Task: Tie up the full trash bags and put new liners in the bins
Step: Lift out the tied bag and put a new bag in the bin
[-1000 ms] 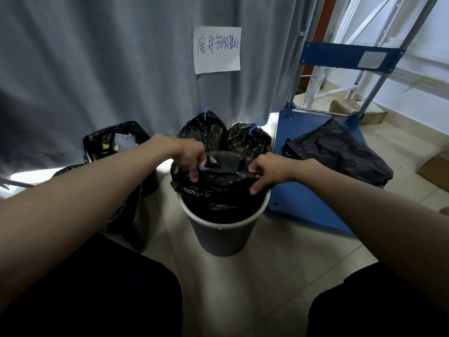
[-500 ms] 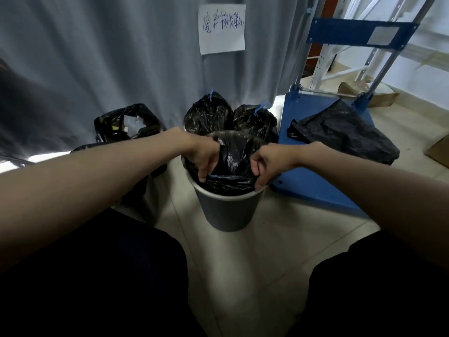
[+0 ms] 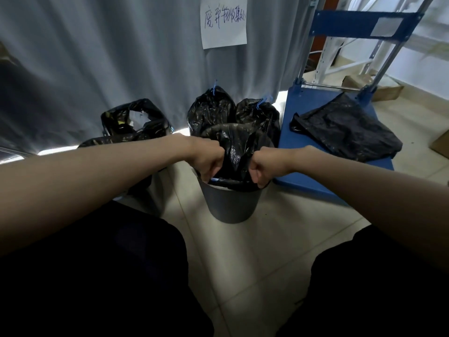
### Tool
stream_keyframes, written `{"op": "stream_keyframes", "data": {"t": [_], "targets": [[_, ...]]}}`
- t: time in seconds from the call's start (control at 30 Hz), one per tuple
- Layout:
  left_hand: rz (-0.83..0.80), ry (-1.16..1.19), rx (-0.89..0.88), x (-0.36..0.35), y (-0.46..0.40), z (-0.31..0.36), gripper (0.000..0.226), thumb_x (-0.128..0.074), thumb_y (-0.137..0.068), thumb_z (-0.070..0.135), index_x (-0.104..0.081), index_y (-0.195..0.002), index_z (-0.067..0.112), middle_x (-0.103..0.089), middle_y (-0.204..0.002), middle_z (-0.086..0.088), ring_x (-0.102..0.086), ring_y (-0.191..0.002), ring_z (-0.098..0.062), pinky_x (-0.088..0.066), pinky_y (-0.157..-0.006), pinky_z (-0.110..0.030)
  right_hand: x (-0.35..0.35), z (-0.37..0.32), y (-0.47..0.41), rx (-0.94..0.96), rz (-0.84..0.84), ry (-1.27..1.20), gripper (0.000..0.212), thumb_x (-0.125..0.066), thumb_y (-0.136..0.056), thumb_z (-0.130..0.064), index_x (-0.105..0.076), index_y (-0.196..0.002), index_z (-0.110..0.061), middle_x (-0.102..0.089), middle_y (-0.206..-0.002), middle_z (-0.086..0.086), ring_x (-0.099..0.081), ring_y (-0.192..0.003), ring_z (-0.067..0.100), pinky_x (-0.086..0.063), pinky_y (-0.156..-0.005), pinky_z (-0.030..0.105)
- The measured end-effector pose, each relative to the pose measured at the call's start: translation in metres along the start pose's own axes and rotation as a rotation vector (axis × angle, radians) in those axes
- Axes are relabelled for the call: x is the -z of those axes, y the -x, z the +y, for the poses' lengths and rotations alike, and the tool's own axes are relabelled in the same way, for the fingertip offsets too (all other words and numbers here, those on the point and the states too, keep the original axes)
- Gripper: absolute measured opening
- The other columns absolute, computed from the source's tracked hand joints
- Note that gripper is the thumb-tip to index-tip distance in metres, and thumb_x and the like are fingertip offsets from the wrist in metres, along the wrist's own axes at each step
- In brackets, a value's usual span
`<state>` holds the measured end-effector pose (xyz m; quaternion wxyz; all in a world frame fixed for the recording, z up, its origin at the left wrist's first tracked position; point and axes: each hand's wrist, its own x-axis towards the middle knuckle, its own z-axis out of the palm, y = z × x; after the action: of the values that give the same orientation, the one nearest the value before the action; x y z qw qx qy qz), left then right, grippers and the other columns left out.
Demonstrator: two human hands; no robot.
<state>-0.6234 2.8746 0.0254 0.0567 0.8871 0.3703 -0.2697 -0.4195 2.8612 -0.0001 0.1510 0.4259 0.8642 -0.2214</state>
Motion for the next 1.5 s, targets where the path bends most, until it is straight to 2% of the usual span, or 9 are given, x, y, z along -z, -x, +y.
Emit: {"op": "stream_keyframes", "data": {"t": [0.17, 0.33, 0.43, 0.57, 0.67, 0.8, 1.03, 1.27, 1.5], "targets": [[-0.104, -0.077, 0.023, -0.007, 0.007, 0.013, 0.028, -0.079, -0.070, 0.038, -0.078, -0.090, 0.019, -0.073, -0.082, 0.004, -0.066, -0.082, -0.017, -0.054, -0.079, -0.030, -0.003, -0.013, 0.008, -0.026, -0.163, 0.118, 0.035, -0.069, -0.086, -0.021, -0.069, -0.120, -0.024, -0.069, -0.109, -0.008, -0.062, -0.107, 0.014, -0.050, -0.094, 0.028], [-0.360, -0.120, 0.116, -0.028, 0.012, 0.018, 0.056, -0.064, -0.085, 0.048, -0.061, -0.125, 0.009, -0.064, -0.120, -0.008, -0.058, -0.113, -0.028, -0.046, -0.099, -0.036, -0.012, -0.025, 0.010, -0.117, -0.460, 0.280, 0.064, -0.055, -0.097, -0.034, -0.027, -0.153, -0.025, -0.030, -0.157, 0.004, -0.030, -0.142, 0.025, -0.028, -0.111, 0.035], [-0.254, -0.044, 0.173, -0.027, 0.019, 0.014, 0.042, -0.063, -0.085, 0.047, -0.069, -0.107, 0.011, -0.068, -0.101, -0.006, -0.062, -0.099, -0.027, -0.051, -0.090, -0.035, -0.004, -0.025, 0.016, -0.119, -0.381, 0.105, 0.046, -0.057, -0.095, -0.029, -0.052, -0.140, -0.024, -0.052, -0.142, 0.000, -0.050, -0.129, 0.019, -0.039, -0.107, 0.034], [0.282, 0.179, 0.257, -0.023, 0.019, 0.001, 0.020, -0.057, -0.088, 0.031, -0.065, -0.076, 0.017, -0.059, -0.074, -0.005, -0.064, -0.079, -0.032, -0.055, -0.073, -0.038, 0.005, -0.018, 0.016, -0.157, 0.088, -0.289, 0.021, -0.055, -0.090, -0.017, -0.073, -0.084, -0.007, -0.074, -0.082, 0.008, -0.068, -0.069, 0.017, -0.056, -0.063, 0.027], [0.383, 0.201, 0.380, -0.041, 0.007, 0.003, 0.022, -0.051, -0.091, 0.024, -0.064, -0.105, 0.012, -0.060, -0.110, -0.011, -0.062, -0.103, -0.033, -0.052, -0.084, -0.041, -0.005, -0.011, 0.008, -0.262, 0.415, -0.188, 0.012, -0.055, -0.090, -0.019, -0.063, -0.093, -0.011, -0.064, -0.096, 0.009, -0.061, -0.089, 0.025, -0.049, -0.069, 0.032], [0.403, 0.051, 0.508, -0.068, -0.003, 0.000, 0.028, -0.050, -0.090, 0.011, -0.058, -0.117, 0.009, -0.055, -0.119, -0.008, -0.055, -0.114, -0.027, -0.048, -0.085, -0.037, -0.019, 0.005, 0.004, -0.452, 0.366, -0.006, 0.044, -0.054, -0.093, -0.026, -0.045, -0.133, -0.011, -0.042, -0.128, 0.013, -0.044, -0.119, 0.034, -0.041, -0.096, 0.046], [0.561, -0.051, 0.623, -0.062, -0.023, -0.027, 0.047, -0.064, -0.082, 0.009, -0.043, -0.124, 0.010, -0.047, -0.125, -0.010, -0.047, -0.114, -0.028, -0.046, -0.089, -0.037, -0.019, 0.024, -0.010, -0.526, 0.518, 0.071, 0.041, -0.054, -0.092, -0.025, -0.046, -0.130, -0.010, -0.043, -0.126, 0.013, -0.043, -0.119, 0.033, -0.038, -0.096, 0.044], [0.631, 0.270, 0.780, -0.045, -0.039, -0.052, 0.034, -0.053, -0.087, -0.001, -0.051, -0.120, 0.008, -0.060, -0.114, -0.016, -0.059, -0.106, -0.037, -0.049, -0.080, -0.042, -0.008, 0.005, -0.043, -0.364, 0.560, 0.079, 0.036, -0.052, -0.092, -0.023, -0.051, -0.127, -0.014, -0.047, -0.124, 0.010, -0.045, -0.117, 0.030, -0.037, -0.094, 0.041], [0.688, 0.946, 0.987, -0.044, -0.041, -0.089, 0.029, -0.061, -0.086, 0.004, -0.067, -0.114, 0.004, -0.063, -0.120, -0.018, -0.058, -0.114, -0.034, -0.049, -0.097, -0.039, 0.001, -0.023, -0.079, -0.217, 0.540, -0.088, 0.034, -0.053, -0.092, -0.024, -0.057, -0.126, -0.017, -0.056, -0.127, 0.006, -0.052, -0.117, 0.028, -0.039, -0.097, 0.041]]}}
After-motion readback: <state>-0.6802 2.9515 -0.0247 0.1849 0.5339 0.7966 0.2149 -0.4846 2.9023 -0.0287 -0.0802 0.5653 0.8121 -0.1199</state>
